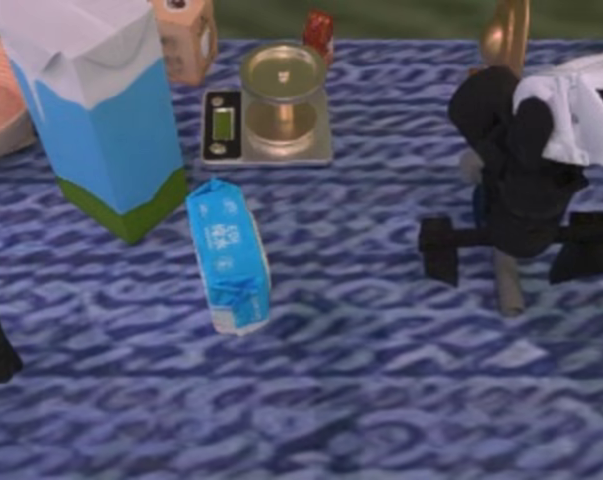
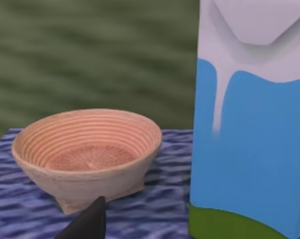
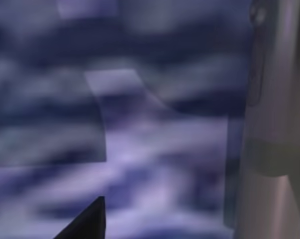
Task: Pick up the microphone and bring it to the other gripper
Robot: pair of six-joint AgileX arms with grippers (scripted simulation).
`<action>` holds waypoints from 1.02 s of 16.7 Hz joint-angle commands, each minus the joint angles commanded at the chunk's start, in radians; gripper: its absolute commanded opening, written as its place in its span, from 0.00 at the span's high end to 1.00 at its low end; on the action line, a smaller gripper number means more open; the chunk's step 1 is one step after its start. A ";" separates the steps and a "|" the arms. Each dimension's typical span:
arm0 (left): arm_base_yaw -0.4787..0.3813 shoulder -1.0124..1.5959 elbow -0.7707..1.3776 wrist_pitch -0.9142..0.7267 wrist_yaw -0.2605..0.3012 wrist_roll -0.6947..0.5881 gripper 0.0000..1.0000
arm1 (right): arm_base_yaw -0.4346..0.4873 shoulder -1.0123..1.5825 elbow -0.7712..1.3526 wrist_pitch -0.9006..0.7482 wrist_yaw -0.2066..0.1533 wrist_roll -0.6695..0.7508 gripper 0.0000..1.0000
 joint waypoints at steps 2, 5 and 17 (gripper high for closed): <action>0.000 0.000 0.000 0.000 0.000 0.000 0.00 | -0.007 0.040 -0.043 0.086 0.000 -0.006 0.00; 0.000 0.000 0.000 0.000 0.000 0.000 0.00 | -0.011 0.071 -0.074 0.141 0.000 -0.010 0.00; 0.000 0.000 0.000 0.000 0.000 0.000 0.00 | -0.011 0.071 -0.074 0.141 0.000 -0.010 0.68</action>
